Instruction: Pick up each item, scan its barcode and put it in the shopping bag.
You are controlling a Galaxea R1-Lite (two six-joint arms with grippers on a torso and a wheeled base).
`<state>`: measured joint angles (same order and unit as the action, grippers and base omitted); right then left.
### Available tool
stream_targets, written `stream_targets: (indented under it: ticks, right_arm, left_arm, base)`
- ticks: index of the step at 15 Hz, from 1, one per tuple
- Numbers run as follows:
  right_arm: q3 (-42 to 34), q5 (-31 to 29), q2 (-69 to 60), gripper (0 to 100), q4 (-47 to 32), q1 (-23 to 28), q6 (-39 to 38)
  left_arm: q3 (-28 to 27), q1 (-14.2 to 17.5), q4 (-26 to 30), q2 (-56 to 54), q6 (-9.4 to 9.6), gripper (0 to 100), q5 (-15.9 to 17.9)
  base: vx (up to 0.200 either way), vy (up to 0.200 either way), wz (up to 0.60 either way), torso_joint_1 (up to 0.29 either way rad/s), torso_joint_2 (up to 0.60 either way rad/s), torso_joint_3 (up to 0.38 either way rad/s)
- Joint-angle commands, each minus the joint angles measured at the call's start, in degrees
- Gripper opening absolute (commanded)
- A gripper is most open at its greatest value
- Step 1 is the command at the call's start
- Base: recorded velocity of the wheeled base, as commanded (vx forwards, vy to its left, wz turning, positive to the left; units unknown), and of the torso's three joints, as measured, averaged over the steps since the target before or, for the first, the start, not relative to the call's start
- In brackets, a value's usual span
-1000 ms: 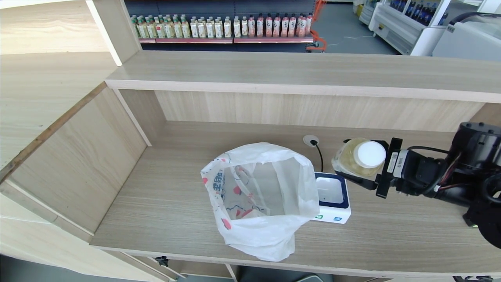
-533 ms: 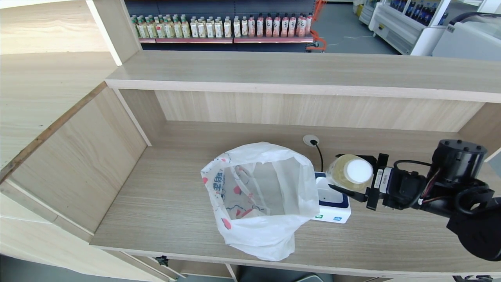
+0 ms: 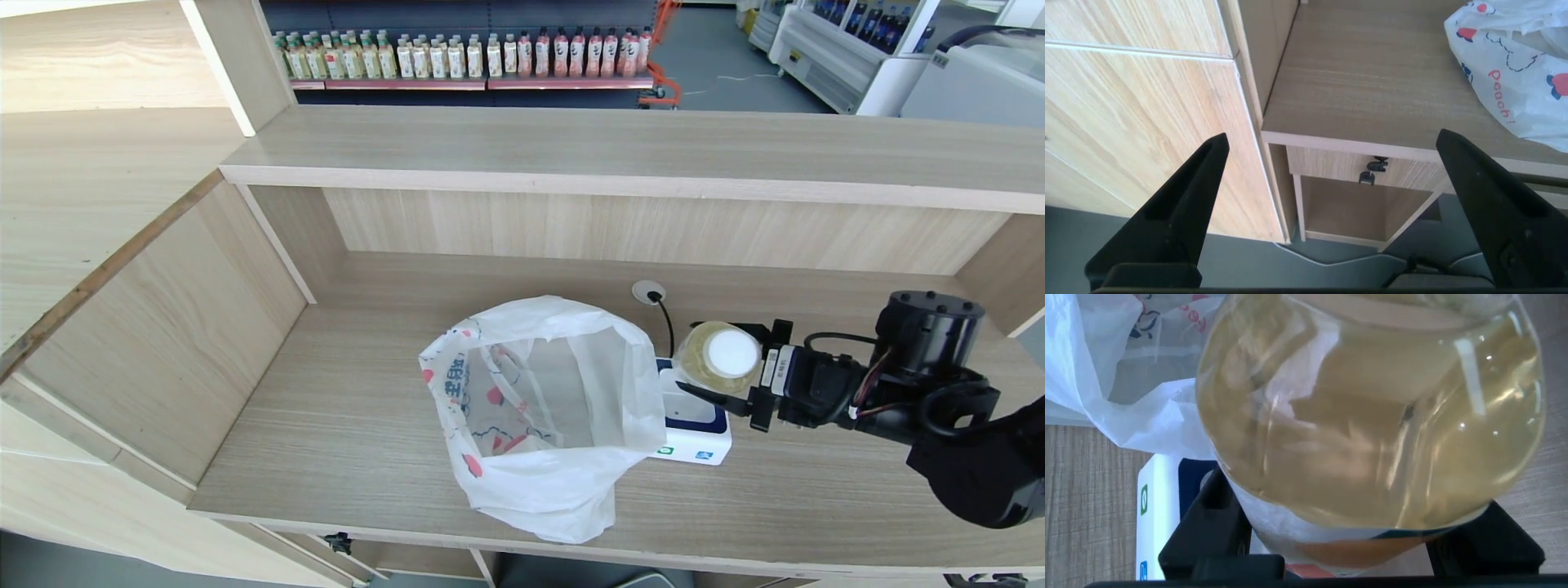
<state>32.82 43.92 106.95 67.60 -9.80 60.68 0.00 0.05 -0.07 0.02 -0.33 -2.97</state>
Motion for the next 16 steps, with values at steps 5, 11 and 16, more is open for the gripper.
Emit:
stream_targets:
  ticks: [5,11,16]
  right_arm:
    - [1.2,0.0,1.7,0,-0.1,0.0,0.7]
    - [2.0,0.0,2.5,0,-0.1,0.0,0.7]
    - [2.6,-0.2,-1.4,0,0.0,-0.4,-4.9]
  left_arm:
    - [0.0,0.0,0.0,0.0,-0.02,100,0.0]
    - [0.0,0.0,0.0,0.0,0.07,100,0.0]
    - [0.0,0.0,0.0,0.0,0.07,100,0.0]
  base:
    - [0.0,0.0,0.0,0.0,0.0,0.0]
    - [0.0,0.0,0.0,0.0,0.0,0.0]
    - [0.0,0.0,0.0,0.0,0.0,0.0]
